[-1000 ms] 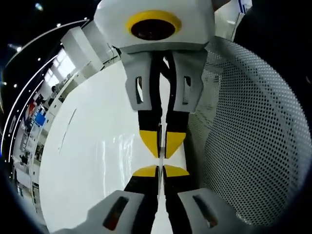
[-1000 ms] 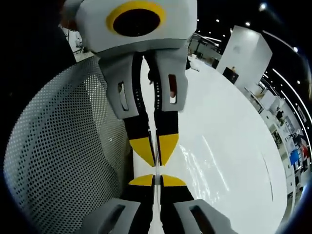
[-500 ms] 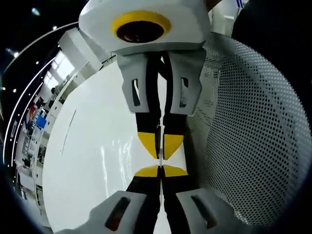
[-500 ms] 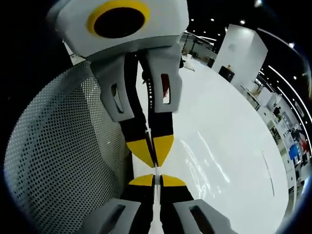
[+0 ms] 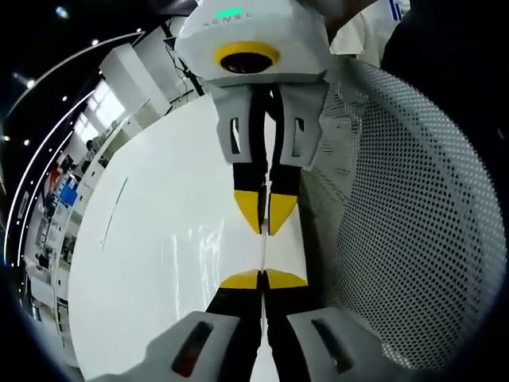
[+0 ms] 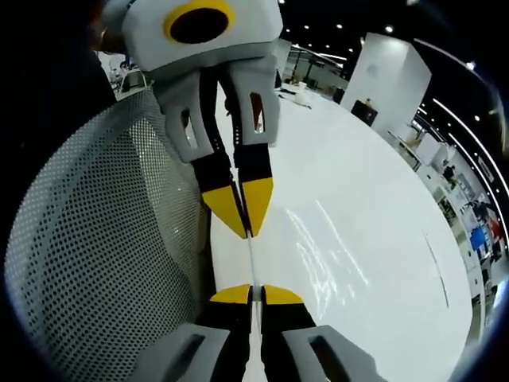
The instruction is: Open the resealable bag by pulling the two sides of the seal apart until the entire bag opening is separated and visibly accessible.
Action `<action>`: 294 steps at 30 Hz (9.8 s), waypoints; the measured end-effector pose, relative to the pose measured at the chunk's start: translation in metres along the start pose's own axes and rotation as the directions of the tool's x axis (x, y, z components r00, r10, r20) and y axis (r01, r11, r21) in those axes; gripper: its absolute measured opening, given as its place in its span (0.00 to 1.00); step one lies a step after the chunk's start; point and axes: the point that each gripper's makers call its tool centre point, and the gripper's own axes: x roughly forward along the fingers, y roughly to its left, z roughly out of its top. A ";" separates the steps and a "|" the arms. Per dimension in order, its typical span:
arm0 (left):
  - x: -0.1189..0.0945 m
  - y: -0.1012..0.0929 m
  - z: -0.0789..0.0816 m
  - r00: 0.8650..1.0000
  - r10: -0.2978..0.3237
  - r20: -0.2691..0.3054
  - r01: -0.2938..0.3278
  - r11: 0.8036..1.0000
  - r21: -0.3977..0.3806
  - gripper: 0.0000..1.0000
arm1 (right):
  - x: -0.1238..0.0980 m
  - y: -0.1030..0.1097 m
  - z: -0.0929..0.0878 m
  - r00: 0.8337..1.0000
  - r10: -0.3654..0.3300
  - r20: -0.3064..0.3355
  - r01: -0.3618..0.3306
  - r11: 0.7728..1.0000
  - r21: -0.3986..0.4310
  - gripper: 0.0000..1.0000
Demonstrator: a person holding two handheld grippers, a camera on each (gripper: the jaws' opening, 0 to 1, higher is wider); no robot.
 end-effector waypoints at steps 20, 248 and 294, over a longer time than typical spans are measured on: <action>-0.009 0.000 -0.010 1.000 0.002 0.001 -0.002 0.999 -0.032 0.00 | -0.010 -0.004 -0.036 0.998 -0.012 -0.067 0.014 0.999 0.043 0.00; -0.060 0.064 -0.034 0.908 0.406 0.108 -0.233 0.700 -0.675 0.33 | 0.017 -0.076 0.024 0.948 -0.318 0.007 0.297 0.877 -0.379 0.00; -0.052 0.083 -0.058 0.922 0.387 0.011 -0.283 0.692 -0.663 0.38 | 0.053 -0.167 -0.014 0.965 -0.262 0.005 0.261 0.965 0.029 0.00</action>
